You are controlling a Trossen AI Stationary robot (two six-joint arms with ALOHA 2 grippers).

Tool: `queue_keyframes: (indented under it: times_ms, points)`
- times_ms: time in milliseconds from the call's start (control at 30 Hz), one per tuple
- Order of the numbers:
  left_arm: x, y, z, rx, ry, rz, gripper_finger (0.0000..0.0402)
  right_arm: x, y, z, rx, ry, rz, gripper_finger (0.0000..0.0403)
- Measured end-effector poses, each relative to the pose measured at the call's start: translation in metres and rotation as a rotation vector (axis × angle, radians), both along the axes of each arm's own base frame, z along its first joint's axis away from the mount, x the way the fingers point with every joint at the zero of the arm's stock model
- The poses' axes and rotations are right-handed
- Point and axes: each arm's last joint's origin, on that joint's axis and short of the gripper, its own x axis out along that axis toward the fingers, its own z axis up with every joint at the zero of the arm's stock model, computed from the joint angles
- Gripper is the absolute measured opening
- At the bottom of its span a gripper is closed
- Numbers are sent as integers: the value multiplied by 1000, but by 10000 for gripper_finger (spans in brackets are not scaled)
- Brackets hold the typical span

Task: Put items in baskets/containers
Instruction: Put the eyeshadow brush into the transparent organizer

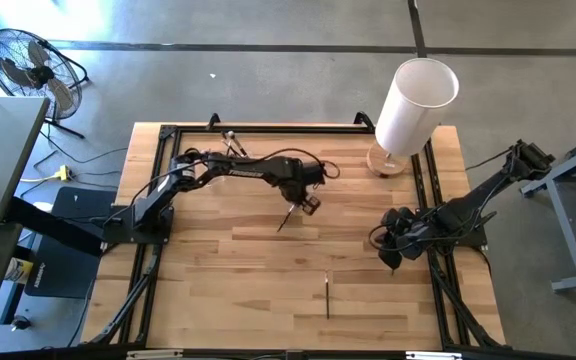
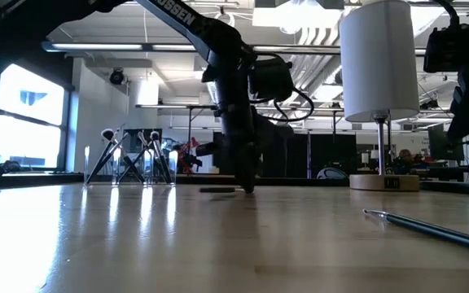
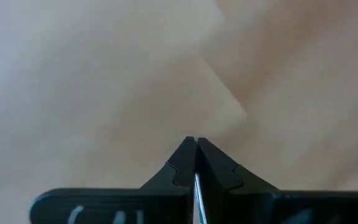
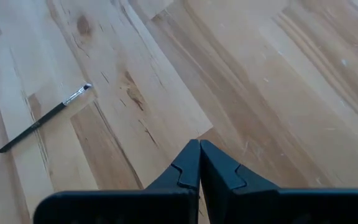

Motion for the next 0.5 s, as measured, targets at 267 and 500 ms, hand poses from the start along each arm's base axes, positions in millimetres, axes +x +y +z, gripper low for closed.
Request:
queue_keyframes:
  times_ms: [267, 500]
  points:
    - [-6, -32, 44, 89, -102, -173, 1, 1, 0, 1, -11, -13, 7, 2]
    - [-36, -36, 63, 214, -226, -143, 1, 3, 1, 2, -22, -49, -11, 3]
